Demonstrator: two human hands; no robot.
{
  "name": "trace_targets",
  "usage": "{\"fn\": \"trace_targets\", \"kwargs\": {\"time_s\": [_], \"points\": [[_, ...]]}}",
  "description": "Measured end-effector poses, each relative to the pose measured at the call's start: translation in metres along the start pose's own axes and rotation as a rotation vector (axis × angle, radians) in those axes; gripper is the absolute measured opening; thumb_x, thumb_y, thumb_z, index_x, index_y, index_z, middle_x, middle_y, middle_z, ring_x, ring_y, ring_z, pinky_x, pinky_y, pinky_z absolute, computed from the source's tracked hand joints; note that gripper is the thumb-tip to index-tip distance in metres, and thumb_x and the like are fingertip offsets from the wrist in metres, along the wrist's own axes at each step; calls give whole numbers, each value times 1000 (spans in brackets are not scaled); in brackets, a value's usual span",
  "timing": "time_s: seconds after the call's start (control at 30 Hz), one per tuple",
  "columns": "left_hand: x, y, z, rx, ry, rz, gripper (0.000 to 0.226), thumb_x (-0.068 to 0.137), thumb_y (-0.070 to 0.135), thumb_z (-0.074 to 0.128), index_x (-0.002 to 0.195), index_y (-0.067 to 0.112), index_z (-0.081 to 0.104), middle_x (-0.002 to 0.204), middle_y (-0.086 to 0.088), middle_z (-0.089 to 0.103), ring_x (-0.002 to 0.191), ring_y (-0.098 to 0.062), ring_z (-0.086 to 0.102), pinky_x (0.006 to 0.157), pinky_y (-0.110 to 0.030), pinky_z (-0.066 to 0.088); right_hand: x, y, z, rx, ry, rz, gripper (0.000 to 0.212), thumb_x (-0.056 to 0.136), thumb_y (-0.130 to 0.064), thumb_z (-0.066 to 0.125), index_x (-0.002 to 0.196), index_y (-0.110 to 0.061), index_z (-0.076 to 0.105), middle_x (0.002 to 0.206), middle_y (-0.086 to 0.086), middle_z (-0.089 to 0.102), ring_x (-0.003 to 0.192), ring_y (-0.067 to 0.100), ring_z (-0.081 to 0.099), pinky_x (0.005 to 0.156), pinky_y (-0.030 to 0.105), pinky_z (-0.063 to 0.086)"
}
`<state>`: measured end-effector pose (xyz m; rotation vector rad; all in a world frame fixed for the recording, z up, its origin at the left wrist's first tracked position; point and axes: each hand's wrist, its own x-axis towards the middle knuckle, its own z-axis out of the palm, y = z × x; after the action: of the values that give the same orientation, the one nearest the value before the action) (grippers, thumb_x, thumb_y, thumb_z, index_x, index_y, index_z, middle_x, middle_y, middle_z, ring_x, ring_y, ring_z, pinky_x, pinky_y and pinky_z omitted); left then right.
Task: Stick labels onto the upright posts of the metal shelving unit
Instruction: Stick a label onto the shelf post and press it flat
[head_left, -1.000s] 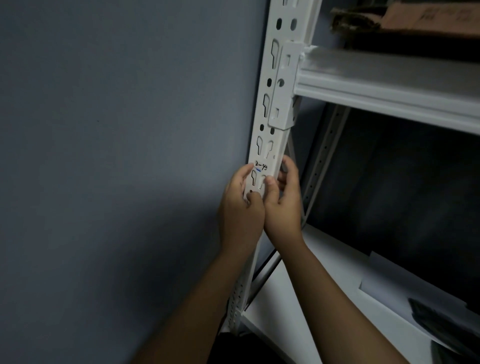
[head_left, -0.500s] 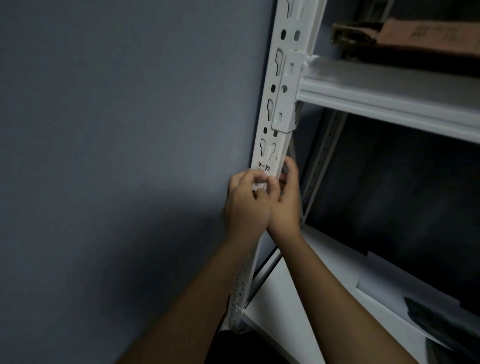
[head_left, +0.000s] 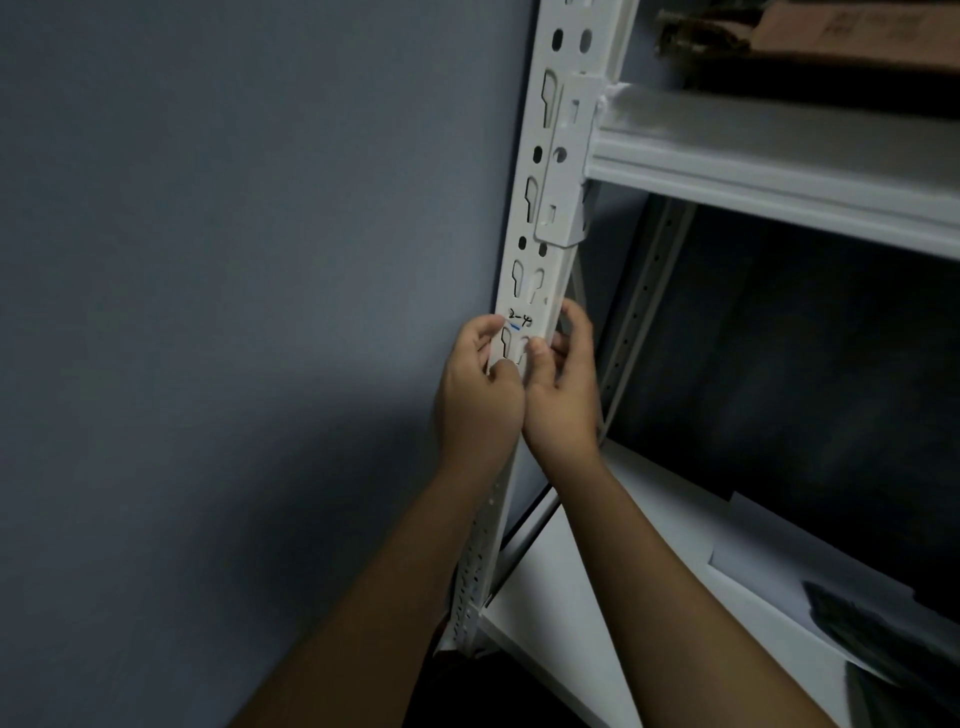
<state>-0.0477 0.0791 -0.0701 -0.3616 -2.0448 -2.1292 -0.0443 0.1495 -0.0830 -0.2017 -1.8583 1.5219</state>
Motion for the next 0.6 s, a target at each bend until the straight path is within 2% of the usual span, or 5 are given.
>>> {"fn": "trace_targets", "kwargs": {"time_s": [0.13, 0.27, 0.4, 0.5, 0.6], "points": [[4, 2, -1, 36, 13, -8, 35, 86, 3, 45, 103, 32, 52, 112, 8, 61, 106, -10, 60, 92, -40, 52, 0, 2, 2, 13, 6, -12, 43, 101, -17, 42, 137, -38, 36, 130, 5, 53, 113, 10, 58, 94, 36, 53], [4, 4, -4, 59, -24, 9, 30, 85, 9, 45, 97, 36, 51, 112, 8, 61, 106, -12, 61, 86, -43, 54, -1, 3, 3, 4, 2, -10, 43, 101, -17, 42, 137, -39, 36, 130, 5, 52, 114, 10, 58, 95, 37, 53], [6, 6, -10, 83, -100, 39, 21, 80, 17, 43, 86, 36, 51, 110, 6, 62, 100, -18, 63, 72, -29, 52, 1, -1, -1, 16, -17, 10, 43, 100, -15, 43, 139, -33, 38, 126, 2, 56, 108, 4, 59, 93, 29, 52], [7, 5, -11, 37, -72, 63, 31, 89, 1, 45, 94, 31, 48, 113, 0, 63, 107, -16, 62, 74, -17, 48, 0, -4, -5, 23, -31, 6, 42, 100, -11, 44, 139, -27, 39, 115, -5, 60, 97, -7, 60, 81, 14, 51], [5, 2, -6, 42, -26, 83, 32, 89, 4, 46, 113, 25, 52, 117, 2, 63, 104, -11, 62, 80, -24, 52, -1, -5, -7, 34, -48, -5, 38, 100, -10, 44, 133, -29, 42, 111, -8, 61, 96, -3, 63, 79, 16, 52]]}}
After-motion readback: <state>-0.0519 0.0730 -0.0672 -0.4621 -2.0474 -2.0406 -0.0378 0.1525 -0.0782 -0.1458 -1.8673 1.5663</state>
